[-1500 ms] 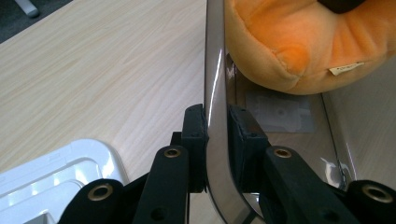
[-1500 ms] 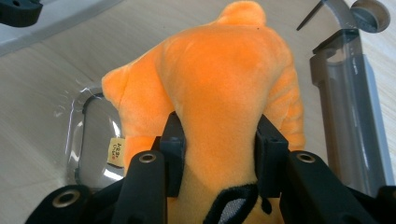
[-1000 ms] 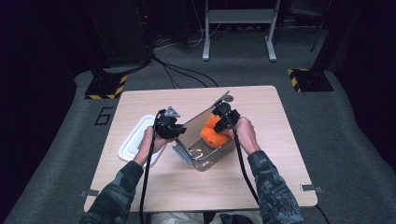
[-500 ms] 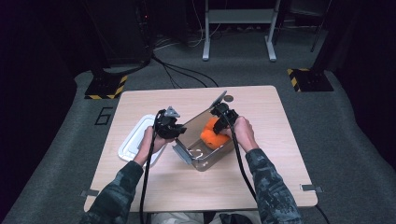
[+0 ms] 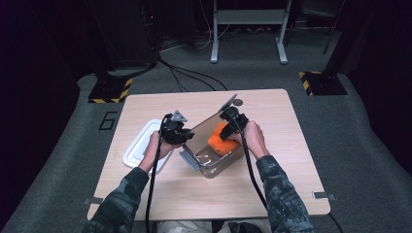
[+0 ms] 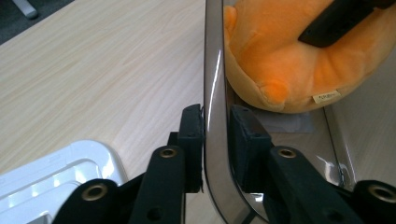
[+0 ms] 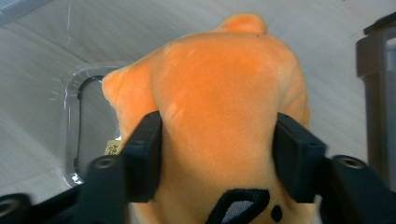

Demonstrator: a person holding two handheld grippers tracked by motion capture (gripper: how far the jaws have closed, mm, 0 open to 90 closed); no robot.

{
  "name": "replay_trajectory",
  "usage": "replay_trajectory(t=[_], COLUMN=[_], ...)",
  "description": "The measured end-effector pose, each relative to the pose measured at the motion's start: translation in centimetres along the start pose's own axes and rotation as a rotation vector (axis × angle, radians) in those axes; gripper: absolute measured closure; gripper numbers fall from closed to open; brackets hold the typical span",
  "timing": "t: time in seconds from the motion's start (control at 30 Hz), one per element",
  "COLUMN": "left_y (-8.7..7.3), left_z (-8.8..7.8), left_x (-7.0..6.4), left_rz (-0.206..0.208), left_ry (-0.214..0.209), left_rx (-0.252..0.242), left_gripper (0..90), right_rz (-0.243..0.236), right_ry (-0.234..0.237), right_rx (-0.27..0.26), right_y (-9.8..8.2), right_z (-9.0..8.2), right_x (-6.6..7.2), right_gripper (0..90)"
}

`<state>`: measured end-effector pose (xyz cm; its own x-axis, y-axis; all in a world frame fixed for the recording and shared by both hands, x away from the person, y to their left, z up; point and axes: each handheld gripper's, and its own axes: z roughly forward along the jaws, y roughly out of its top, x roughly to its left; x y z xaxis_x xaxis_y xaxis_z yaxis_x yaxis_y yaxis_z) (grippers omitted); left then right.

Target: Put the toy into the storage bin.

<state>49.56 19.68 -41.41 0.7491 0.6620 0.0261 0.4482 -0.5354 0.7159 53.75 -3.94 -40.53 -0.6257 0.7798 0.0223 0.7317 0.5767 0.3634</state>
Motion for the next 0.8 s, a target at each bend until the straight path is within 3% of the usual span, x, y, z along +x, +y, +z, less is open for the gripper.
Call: replay_trajectory(t=[0.13, 0.3, 0.4, 0.67, 0.8], left_y=[0.4, 0.9, 1.0, 1.2, 1.2], left_z=[-0.1, -0.3, -0.5, -1.6, -2.5], left_x=[-0.1, -0.1, 0.0, 0.5, 0.8], left_rz=[-0.014, -0.023, -0.030, -0.058, -0.069], left_ry=[0.016, 0.026, 0.026, 0.029, 0.031], left_rx=[-0.001, -0.007, -0.018, -0.059, -0.079], left_gripper=[59.5, 41.5, 32.2, 16.4, 14.2], right_rz=[0.004, -0.004, -0.011, -0.039, -0.047], right_ry=[-0.010, -0.018, -0.014, -0.033, -0.047], right_rx=[-0.028, -0.099, -0.126, -0.240, -0.299], right_y=[-0.1, -0.5, -0.9, -2.8, -4.1], right_z=[-0.4, -1.8, -2.7, -5.8, -7.3], right_x=[0.2, 0.3, 0.3, 0.6, 0.6], right_gripper=[26.3, 16.0, 14.0, 7.4, 5.4])
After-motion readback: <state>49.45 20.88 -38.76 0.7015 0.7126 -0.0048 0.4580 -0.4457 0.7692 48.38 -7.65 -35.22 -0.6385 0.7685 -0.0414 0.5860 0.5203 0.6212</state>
